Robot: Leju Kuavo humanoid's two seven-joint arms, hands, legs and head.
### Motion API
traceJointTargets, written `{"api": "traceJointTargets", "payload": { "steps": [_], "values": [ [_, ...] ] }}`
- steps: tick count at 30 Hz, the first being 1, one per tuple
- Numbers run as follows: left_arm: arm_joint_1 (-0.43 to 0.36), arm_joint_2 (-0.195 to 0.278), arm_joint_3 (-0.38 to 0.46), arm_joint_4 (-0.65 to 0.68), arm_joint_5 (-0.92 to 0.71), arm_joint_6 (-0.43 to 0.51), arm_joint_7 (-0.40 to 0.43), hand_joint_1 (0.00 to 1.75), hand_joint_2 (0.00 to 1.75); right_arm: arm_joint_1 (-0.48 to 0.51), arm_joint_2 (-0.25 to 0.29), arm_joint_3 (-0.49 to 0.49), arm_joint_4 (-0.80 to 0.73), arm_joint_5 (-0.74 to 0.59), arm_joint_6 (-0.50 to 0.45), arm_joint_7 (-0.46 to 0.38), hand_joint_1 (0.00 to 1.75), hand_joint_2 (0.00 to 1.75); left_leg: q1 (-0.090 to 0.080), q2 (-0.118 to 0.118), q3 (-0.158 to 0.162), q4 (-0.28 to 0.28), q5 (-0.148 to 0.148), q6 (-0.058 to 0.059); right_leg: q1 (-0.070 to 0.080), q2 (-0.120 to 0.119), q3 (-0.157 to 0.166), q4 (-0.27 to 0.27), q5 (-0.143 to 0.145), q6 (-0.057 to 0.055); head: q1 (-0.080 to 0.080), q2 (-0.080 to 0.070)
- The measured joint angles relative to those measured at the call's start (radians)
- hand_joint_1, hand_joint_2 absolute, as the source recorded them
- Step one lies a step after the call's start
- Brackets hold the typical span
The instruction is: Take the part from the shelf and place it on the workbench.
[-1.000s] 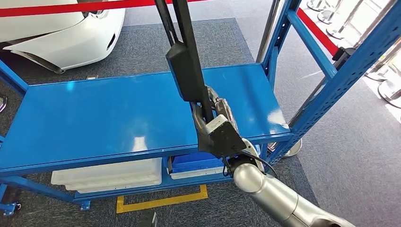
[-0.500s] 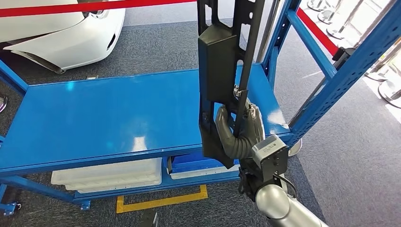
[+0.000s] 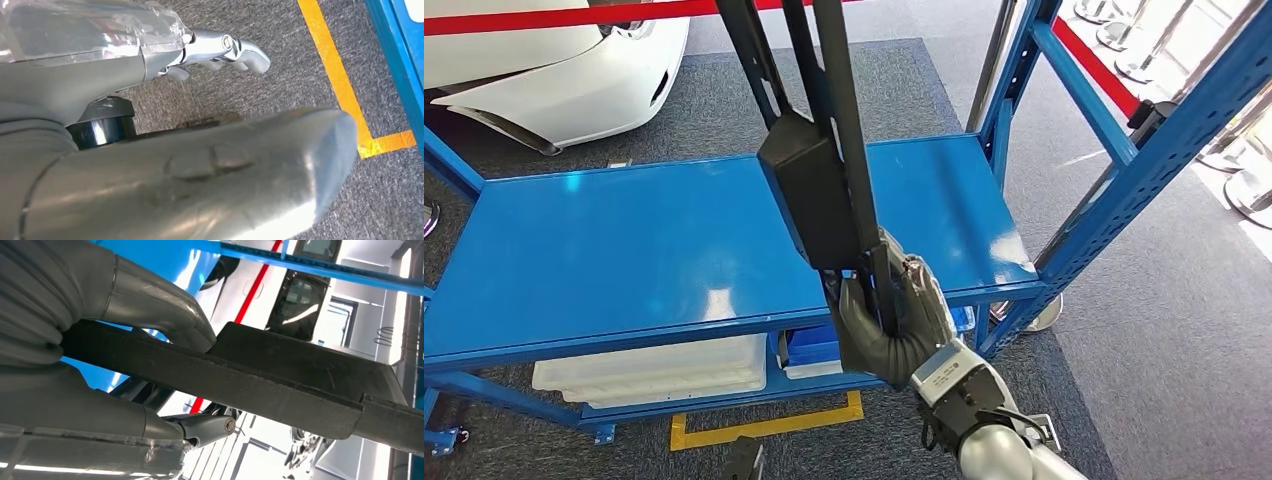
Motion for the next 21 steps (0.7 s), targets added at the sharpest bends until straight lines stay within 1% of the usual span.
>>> {"api": "traceJointTargets", "payload": {
  "steps": [3,10,21],
  "values": [
    [0.000,0.000,0.000,0.000,0.001,-0.007,0.012,0.00,1.75,0.013,0.000,0.003,-0.003,0.002,0.002,0.006,1.75,1.75,0.000,0.000,0.000,0.000,0.000,0.000,0.000,0.000,0.000,0.000,0.000,0.000,0.000,0.000],
    [0.000,0.000,-0.001,0.000,-0.002,-0.014,0.026,0.00,1.75,0.029,-0.001,0.004,-0.012,0.006,-0.001,0.013,1.75,1.75,0.000,0.000,0.000,0.000,0.000,0.000,0.000,0.000,0.000,0.000,0.000,0.000,0.001,0.000],
    [0.000,-0.001,-0.015,0.000,-0.001,-0.017,0.025,0.00,1.75,0.041,-0.006,0.004,-0.024,0.024,-0.006,0.017,1.75,1.75,0.000,0.000,0.000,0.000,0.000,0.000,0.000,0.000,0.000,0.000,0.000,0.000,0.000,0.000]
  ]
}}
